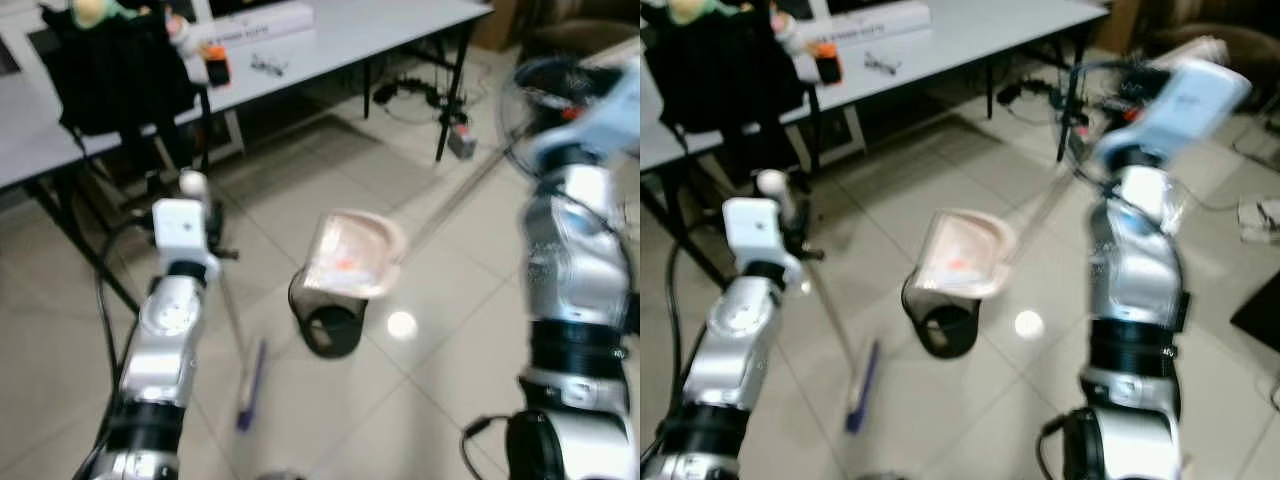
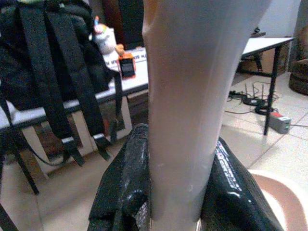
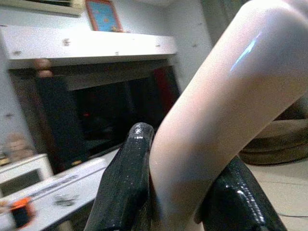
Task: Sweep floor
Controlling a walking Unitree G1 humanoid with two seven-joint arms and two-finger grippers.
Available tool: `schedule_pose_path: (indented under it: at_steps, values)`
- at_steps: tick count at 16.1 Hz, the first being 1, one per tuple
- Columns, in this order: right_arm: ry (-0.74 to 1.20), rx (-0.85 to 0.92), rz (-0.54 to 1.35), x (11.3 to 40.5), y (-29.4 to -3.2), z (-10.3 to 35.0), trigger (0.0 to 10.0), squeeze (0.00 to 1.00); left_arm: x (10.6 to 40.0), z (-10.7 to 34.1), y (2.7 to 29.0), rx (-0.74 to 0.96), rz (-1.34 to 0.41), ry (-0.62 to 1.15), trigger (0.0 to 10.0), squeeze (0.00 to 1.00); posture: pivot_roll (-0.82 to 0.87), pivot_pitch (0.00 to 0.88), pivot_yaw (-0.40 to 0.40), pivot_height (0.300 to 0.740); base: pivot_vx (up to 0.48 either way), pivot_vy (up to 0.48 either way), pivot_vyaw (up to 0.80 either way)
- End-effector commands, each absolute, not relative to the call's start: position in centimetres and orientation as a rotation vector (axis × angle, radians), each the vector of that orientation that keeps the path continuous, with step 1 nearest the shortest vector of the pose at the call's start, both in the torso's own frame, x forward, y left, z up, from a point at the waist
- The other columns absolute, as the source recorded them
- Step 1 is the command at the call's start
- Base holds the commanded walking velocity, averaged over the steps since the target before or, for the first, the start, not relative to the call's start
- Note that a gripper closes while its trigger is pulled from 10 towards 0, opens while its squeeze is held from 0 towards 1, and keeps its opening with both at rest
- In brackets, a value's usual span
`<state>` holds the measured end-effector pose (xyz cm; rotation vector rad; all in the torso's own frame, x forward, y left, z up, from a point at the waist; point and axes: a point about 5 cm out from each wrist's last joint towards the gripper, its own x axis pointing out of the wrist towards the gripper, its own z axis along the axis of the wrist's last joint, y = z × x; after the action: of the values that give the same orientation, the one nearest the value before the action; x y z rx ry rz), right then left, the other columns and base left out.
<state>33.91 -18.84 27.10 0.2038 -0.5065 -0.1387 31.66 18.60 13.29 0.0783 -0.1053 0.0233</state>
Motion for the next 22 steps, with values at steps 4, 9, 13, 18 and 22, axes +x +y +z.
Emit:
schedule_pose_path:
  at_steps: [4,9,13,18,22]
  values:
    - [-0.577,0.193,-0.147,33.5,-19.2,28.2,10.0,0.0,31.9,14.1,18.3,0.084,0.014,-0.14,10.0,0.0,-0.02,0.033,0.093,0.74,0.387,0.0,0.0]
    - [-0.59,0.181,-0.143,33.3,-19.0,28.2,10.0,0.0,32.0,14.1,18.4,0.082,0.015,-0.131,10.0,0.0,-0.02,0.034,0.097,0.74,0.308,0.0,0.0]
    - [-0.615,0.167,-0.139,33.2,-18.9,28.4,10.0,0.0,32.0,14.0,18.4,0.08,0.019,-0.125,10.0,0.0,-0.02,0.036,0.098,0.74,0.0,0.0,0.0]
    - [-0.674,0.097,-0.028,32.8,-17.4,28.5,10.0,0.0,32.0,13.9,18.5,0.07,0.023,-0.112,10.0,0.0,-0.02,0.038,0.099,0.74,0.0,0.0,0.0]
    - [-0.71,-0.034,0.069,32.4,-15.4,28.3,10.0,0.0,32.0,13.8,18.3,0.065,0.019,-0.104,10.0,0.0,-0.02,0.039,0.1,0.74,0.0,0.0,0.0]
